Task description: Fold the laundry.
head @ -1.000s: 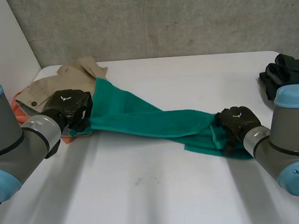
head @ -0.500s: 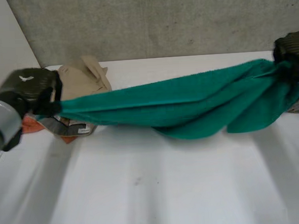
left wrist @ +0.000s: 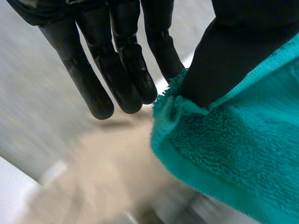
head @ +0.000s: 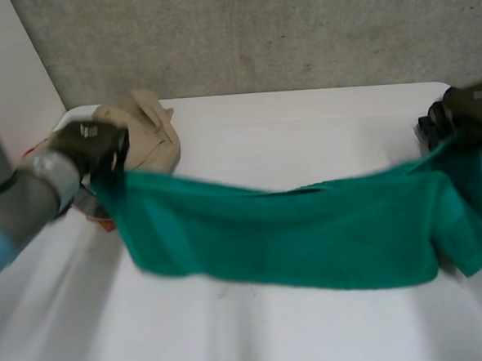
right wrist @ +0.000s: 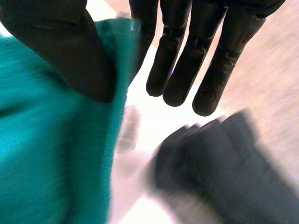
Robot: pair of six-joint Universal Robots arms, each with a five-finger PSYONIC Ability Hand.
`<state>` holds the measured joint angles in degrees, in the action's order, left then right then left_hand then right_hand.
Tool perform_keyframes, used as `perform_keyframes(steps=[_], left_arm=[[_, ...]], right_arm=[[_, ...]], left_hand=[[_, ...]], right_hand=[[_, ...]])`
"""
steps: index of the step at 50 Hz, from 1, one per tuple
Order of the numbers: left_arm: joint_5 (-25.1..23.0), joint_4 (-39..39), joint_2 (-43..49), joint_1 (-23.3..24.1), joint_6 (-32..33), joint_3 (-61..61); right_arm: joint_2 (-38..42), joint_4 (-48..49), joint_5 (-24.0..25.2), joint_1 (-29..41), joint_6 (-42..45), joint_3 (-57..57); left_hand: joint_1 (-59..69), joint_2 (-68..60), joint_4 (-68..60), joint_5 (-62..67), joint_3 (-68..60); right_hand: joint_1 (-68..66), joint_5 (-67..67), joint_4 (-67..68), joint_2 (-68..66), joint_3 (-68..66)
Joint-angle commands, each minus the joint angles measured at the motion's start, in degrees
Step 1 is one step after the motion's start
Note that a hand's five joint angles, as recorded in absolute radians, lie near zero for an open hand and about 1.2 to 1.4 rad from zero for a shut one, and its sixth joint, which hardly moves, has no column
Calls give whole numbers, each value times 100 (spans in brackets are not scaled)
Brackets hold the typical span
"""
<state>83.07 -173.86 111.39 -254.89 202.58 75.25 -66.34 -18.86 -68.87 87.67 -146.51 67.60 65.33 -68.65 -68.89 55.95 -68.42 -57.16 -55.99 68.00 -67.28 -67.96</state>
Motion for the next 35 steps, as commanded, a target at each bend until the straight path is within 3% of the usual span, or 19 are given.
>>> perform_keyframes(steps=[1, 2, 4, 8, 17, 23, 30, 35], left_arm=[[816, -1500, 664, 247, -105, -2566], [825, -1763, 647, 256, -131, -2637], [816, -2473, 612, 326, -218, -2647], [816, -3031, 375, 440, -272, -2183], [799, -3084, -188, 379, -333, -222], [790, -3014, -618, 335, -377, 1113], [711, -2979, -874, 353, -325, 2537], [421, -2506, -918, 379, -272, 3171]], right_arm=[[218, 3473, -1189, 470, -1449, -660], [175, 4208, -1382, 487, -1651, -617], [113, 4810, -1533, 523, -1793, -546], [-150, 5226, -1577, 593, -1960, -300], [-292, 4602, -1139, 523, -2074, 499], [-432, 4225, -400, 479, -2004, 1281], [-784, 2994, 610, -180, -1820, 2213], [-968, 2074, 1033, -601, -1005, 2731]], left_hand=[[1467, -1135, -1111, 1405, -1158], [1467, -1135, -1111, 1405, -1158], [1467, -1135, -1111, 1405, -1158], [1467, -1135, -1111, 1405, -1158], [1467, -1135, -1111, 1405, -1158], [1467, -1135, -1111, 1405, -1158], [1467, -1135, -1111, 1405, -1158], [1467, -1135, -1111, 1405, -1158]], right_hand=[[-2284, -1401, 1200, -1272, -1204], [-2284, -1401, 1200, -1272, -1204], [-2284, -1401, 1200, -1272, -1204], [-2284, -1401, 1200, -1272, -1204], [-2284, -1401, 1200, -1272, -1204], [-2284, -1401, 1200, -1272, -1204], [-2284, -1401, 1200, -1272, -1204], [-2284, -1401, 1200, -1272, -1204]])
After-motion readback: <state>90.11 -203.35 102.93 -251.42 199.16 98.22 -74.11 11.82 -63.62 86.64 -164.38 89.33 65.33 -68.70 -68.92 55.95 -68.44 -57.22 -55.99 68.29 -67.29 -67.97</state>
